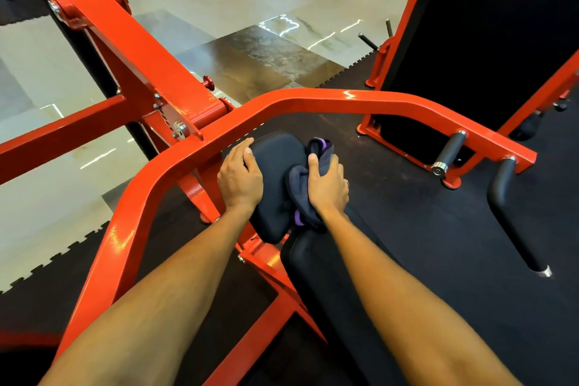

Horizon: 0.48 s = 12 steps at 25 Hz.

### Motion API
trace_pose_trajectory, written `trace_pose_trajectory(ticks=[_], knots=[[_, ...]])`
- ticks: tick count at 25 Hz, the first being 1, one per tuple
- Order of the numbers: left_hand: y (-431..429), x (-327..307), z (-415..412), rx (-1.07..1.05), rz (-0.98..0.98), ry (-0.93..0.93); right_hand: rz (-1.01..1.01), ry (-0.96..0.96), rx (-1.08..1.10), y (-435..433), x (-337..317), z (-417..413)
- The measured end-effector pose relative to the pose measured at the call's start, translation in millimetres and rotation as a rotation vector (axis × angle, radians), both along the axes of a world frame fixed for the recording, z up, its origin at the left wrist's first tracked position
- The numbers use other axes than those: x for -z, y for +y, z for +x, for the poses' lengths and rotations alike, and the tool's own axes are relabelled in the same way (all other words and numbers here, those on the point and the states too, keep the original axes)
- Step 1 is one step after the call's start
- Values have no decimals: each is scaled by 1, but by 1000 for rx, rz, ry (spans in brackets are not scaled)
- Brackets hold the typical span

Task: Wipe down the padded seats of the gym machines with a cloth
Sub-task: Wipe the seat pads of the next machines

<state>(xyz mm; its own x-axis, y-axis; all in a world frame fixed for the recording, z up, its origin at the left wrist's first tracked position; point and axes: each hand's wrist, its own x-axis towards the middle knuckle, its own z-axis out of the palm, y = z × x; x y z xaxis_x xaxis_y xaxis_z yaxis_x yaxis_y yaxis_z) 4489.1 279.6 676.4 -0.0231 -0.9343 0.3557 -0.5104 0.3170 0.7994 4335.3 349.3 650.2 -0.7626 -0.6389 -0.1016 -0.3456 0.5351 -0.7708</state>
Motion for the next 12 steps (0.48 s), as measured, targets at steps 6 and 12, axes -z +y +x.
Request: trace_pose_trajectory(ticks=[6, 12], knots=[[-1, 0, -1, 6, -7, 7, -117, 99, 67, 16, 10, 102], [-2, 3, 1, 14, -16, 18, -193, 34, 86, 10, 14, 79]])
